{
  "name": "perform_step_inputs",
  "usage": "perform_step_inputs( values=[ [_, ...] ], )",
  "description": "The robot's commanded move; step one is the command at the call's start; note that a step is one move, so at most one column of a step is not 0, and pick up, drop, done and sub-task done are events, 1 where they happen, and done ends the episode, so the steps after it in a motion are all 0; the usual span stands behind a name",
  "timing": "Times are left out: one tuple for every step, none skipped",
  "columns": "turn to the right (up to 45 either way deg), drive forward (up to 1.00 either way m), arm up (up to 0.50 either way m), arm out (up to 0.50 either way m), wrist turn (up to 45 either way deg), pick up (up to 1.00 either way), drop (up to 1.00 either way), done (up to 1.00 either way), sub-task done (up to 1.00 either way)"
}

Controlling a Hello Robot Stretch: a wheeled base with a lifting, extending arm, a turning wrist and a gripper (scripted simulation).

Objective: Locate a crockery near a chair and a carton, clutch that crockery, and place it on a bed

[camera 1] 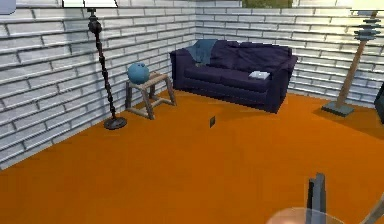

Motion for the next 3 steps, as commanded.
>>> perform_step_inputs(
  values=[
    [0.0, 0.00, 0.00, -0.20, 0.0, 0.00, 0.00, 0.00, 0.00],
    [-45.0, 0.00, 0.00, 0.00, 0.0, 0.00, 0.00, 0.00, 0.00],
    [-21.0, 0.00, 0.00, 0.00, 0.0, 0.00, 0.00, 0.00, 0.00]
  ],
)
